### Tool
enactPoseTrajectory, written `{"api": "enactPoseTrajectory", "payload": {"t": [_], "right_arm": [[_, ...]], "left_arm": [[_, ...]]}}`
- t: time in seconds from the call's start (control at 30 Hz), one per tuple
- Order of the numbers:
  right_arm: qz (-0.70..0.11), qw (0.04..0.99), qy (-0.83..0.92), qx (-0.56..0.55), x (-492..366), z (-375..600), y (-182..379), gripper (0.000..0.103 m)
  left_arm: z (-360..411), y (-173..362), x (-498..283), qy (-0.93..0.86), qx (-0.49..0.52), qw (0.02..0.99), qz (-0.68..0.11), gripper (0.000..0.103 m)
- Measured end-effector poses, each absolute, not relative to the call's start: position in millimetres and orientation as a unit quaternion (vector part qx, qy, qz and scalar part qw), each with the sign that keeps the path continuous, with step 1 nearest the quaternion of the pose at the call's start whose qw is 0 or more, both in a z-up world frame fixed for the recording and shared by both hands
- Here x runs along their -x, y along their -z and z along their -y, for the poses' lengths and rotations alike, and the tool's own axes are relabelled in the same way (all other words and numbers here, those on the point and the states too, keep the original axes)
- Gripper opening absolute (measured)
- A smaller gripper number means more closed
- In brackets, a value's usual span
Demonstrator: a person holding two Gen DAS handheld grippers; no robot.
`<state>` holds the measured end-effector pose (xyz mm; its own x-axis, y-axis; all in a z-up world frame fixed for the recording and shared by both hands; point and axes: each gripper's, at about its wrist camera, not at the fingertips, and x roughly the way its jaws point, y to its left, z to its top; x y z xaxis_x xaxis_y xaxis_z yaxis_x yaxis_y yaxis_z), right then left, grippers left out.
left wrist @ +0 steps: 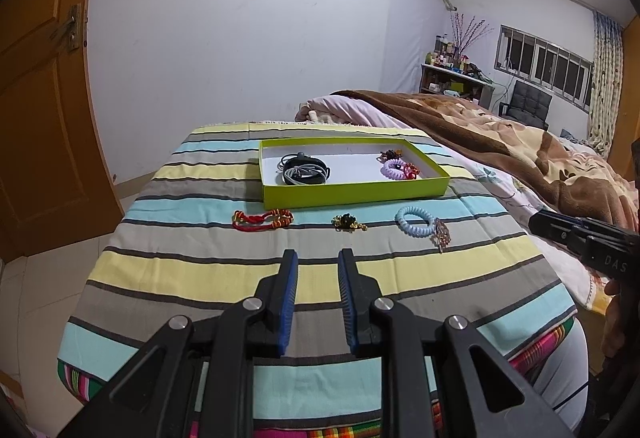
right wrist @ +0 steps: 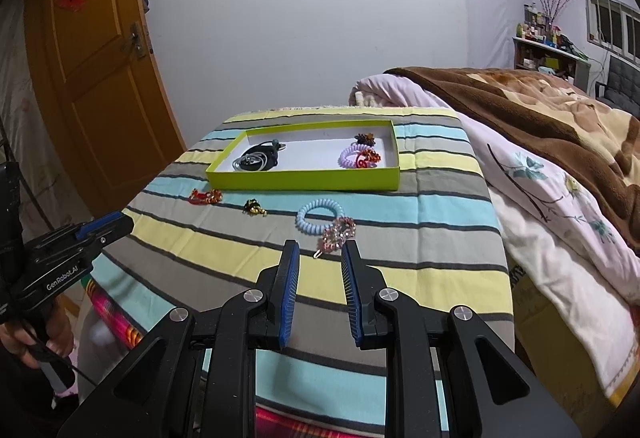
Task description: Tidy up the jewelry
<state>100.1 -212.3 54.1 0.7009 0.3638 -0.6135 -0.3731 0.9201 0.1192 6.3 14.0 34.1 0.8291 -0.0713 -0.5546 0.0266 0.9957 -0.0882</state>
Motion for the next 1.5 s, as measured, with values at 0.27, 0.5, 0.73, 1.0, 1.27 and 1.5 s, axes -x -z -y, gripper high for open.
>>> {"api": "enactPoseTrajectory", "payload": {"t": [0.27, 0.5, 0.73, 1.0, 1.27, 1.5], "right_arm": [[-0.336, 0.920, -0.203, 0.009, -102, 209, -51, 0.022], [-0.342, 0.917, -0.207, 0.013, -111, 205, -47, 0.022], [-0.348, 0.913, -0.211, 0.021, -127, 197, -41, 0.022], [-0.360, 0.908, -0.211, 0.030, -159, 193, -32, 0.022], [-0.386, 0.896, -0.217, 0.042, -197, 187, -14, 0.022], [-0.406, 0.882, -0.232, 0.058, -225, 176, -2, 0.022]], "left_arm": [[-14, -32, -7, 0.027, 0.040, 0.955, -0.294, 0.022], [-14, -27, -16, 0.027, 0.042, 0.952, -0.302, 0.022], [-8, -23, -32, 0.039, 0.039, 0.949, -0.310, 0.024], [5, -20, -56, 0.058, 0.028, 0.946, -0.317, 0.026], [10, -9, -86, 0.064, 0.028, 0.939, -0.337, 0.026], [17, 1, -110, 0.072, 0.032, 0.931, -0.355, 0.026]]}}
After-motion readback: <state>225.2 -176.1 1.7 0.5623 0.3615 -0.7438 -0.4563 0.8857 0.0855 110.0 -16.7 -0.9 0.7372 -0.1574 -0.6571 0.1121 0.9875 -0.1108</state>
